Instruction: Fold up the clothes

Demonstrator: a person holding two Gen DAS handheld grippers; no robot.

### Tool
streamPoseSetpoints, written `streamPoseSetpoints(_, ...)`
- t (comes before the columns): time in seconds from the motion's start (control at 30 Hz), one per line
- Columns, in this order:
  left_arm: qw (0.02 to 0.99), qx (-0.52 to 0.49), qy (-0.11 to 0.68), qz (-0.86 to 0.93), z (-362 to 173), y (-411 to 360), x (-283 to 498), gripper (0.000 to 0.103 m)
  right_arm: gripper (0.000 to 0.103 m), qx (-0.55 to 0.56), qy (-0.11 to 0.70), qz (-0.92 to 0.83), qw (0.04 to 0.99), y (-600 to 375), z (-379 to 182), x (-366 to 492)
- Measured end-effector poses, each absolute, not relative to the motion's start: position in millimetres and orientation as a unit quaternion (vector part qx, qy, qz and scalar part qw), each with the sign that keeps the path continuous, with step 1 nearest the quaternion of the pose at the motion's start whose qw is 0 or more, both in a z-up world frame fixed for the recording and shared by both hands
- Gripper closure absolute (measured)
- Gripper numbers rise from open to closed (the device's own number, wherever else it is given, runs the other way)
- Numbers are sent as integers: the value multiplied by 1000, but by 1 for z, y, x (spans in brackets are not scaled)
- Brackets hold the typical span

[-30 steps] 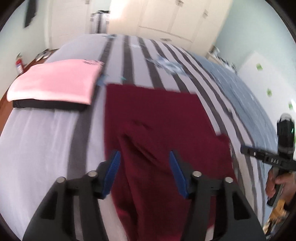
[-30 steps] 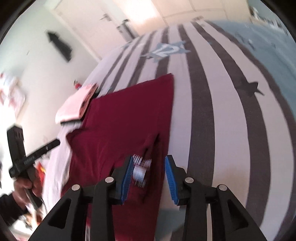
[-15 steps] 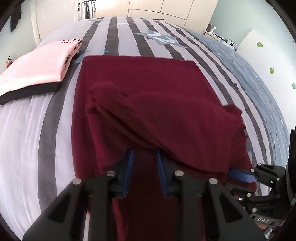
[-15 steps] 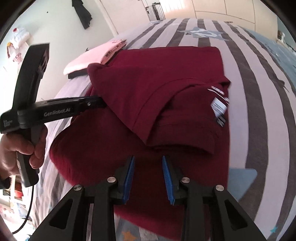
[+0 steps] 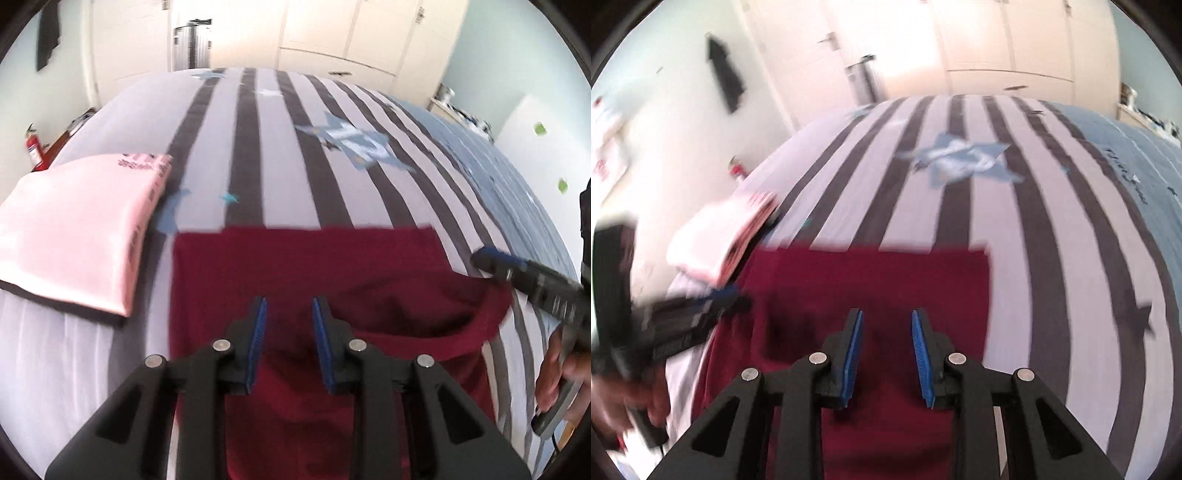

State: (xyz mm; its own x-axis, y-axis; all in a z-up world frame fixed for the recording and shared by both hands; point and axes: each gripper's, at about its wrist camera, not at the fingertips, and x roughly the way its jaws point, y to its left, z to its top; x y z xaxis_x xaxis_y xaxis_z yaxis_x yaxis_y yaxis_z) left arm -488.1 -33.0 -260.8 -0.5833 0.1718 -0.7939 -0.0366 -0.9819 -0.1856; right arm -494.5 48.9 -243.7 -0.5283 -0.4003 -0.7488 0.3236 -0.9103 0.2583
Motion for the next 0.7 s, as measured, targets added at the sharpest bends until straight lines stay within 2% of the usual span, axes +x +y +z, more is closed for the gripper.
streamPoseSetpoints(0.17, 64, -437, -64, 895, -252, -36, -462, 80, 78, 410, -62, -884, 214, 60, -216, -497)
streamPoseSetpoints(0.43, 39, -481, -48, 875, -289, -53, -455, 78, 78, 480, -19, -854, 201, 65, -274, -455)
streamPoseSetpoints(0.6, 29, -488, -46, 871, -295, -59, -463, 55, 77, 499, -36, -851, 157, 78, -295, -463)
streamPoseSetpoints(0.7, 31, -493, -61, 867, -298, -63, -467, 52, 76, 506, -49, -848, 151, 82, -299, -475)
